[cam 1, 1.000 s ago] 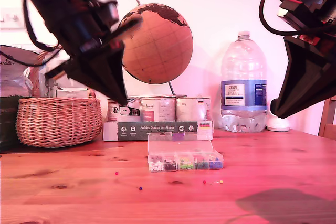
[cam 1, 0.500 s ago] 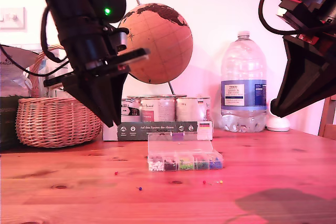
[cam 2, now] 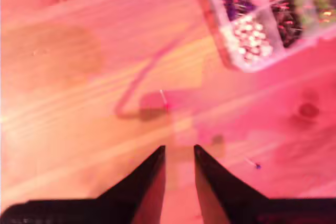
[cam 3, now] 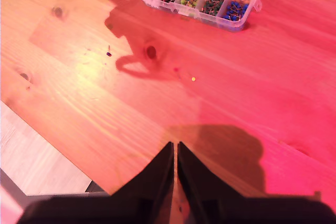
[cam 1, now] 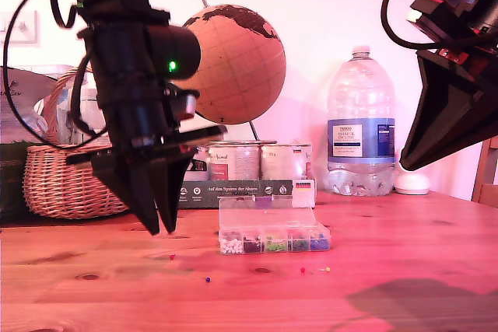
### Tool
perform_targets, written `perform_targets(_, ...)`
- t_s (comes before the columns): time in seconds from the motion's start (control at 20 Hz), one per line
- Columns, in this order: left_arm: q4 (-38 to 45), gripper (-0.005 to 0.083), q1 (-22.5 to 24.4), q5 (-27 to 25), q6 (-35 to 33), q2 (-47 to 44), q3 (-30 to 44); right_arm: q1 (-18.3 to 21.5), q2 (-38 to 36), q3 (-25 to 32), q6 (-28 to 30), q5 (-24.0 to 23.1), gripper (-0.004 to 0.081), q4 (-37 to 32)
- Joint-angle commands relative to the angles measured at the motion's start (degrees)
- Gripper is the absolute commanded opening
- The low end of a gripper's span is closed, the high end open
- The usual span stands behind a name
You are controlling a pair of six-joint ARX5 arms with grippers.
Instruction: Sort the loose pins on the table into their correct compartments
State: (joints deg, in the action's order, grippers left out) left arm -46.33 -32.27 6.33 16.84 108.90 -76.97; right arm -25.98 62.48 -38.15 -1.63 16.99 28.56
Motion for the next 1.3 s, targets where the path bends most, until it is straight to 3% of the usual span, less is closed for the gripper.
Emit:
perform_targets(0.0,0.74,0.0147,-0.31,0.07,0.37,2.19,-1.51,-0.26,-0.17,-0.87,0.0,-0.04,-0.0012,-0.59)
perform_targets(1.25,4.15,0.0146,1.81,-0.68,0.11,7.06,-2.05,-0.26,-0.15,-0.87,-0.02,0.07,-0.0012,-1.38)
